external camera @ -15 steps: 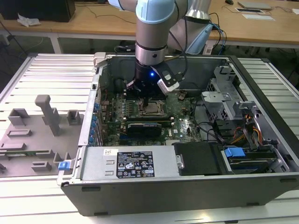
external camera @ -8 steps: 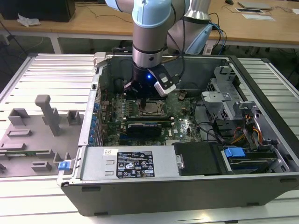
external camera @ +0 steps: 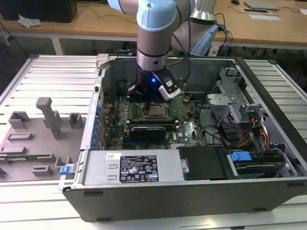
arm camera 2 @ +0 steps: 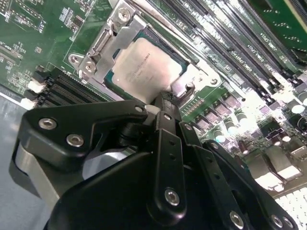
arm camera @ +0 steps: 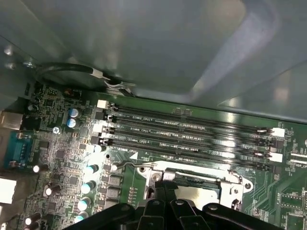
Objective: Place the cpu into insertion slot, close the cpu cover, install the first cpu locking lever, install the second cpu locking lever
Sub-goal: 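Close the cpu cover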
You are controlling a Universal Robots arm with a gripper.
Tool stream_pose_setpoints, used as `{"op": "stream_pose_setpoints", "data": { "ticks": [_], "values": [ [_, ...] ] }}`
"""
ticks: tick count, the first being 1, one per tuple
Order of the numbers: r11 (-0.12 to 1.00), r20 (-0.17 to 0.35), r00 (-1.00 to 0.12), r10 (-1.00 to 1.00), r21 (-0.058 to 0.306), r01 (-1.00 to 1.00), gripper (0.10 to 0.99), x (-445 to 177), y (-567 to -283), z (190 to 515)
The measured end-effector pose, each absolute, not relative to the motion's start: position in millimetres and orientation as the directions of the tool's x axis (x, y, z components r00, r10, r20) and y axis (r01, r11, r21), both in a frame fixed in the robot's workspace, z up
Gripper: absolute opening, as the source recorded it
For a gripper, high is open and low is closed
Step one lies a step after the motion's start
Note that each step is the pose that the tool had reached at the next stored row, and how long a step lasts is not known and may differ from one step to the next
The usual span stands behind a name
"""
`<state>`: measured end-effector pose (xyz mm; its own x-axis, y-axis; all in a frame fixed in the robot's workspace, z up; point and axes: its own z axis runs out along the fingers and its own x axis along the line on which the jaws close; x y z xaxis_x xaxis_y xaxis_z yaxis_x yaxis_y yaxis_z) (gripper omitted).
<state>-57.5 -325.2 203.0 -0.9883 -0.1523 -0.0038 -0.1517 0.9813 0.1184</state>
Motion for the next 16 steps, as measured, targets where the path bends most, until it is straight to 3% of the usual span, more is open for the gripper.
{"op": "stream_pose_setpoints", "data": {
  "ticks": [16],
  "values": [
    [0.982, -0.003, -0.988, -0.152, 0.114, -0.151, 0.106, -57, -325, 230]
  ]
}}
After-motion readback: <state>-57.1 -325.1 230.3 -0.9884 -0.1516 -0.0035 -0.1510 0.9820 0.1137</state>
